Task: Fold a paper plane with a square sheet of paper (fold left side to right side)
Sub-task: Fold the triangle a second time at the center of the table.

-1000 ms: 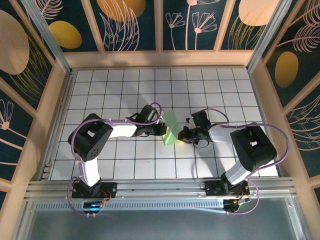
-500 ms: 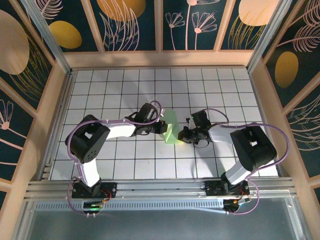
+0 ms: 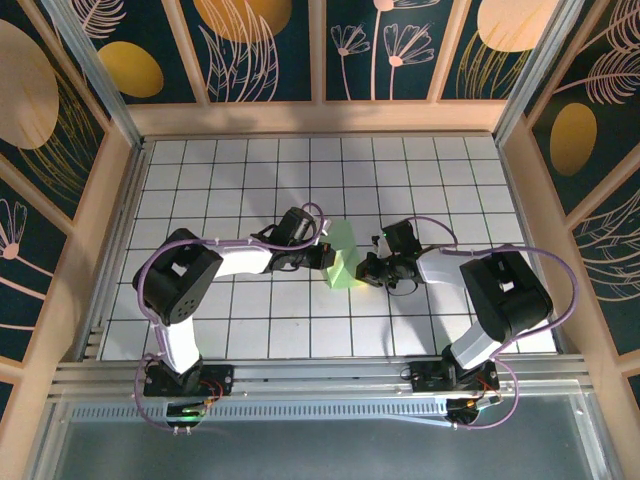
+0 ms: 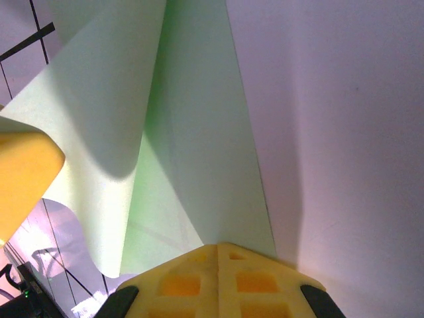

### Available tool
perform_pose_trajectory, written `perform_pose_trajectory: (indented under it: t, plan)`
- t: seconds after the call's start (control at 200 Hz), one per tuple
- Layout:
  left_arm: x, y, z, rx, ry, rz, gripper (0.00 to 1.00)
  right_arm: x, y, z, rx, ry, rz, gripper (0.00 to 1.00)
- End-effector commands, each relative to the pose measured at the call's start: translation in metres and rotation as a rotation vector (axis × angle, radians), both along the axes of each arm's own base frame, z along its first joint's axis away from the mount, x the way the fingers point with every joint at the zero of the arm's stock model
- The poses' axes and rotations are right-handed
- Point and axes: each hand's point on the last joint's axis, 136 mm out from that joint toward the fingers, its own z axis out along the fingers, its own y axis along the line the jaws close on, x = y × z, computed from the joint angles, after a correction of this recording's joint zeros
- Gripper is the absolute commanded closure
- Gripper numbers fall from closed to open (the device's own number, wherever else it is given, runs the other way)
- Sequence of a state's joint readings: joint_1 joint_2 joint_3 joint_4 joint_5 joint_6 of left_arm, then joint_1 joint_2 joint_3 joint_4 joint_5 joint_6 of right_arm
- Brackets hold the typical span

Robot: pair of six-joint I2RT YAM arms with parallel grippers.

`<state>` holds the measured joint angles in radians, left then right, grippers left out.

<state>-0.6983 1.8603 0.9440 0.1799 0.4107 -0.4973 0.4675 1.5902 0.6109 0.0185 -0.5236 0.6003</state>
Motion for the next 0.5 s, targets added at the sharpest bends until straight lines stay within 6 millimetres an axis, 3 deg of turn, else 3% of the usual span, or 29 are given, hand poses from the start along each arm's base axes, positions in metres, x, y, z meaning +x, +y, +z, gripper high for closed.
perform_pose_trajectory:
  t: [0.0,0.495]
  plan:
    - [0.0015,0.0007,-0.0075,0.005,0.000,-0.014,1.00,-0.0100,-0.0142,-0.0225,-0.103,0.046,-0.003,1.00]
    - [0.0038,0.0044,-0.0158,0.031,-0.005,0.001,1.00,-0.0092,-0.0135,-0.0216,-0.100,0.045,-0.004,1.00]
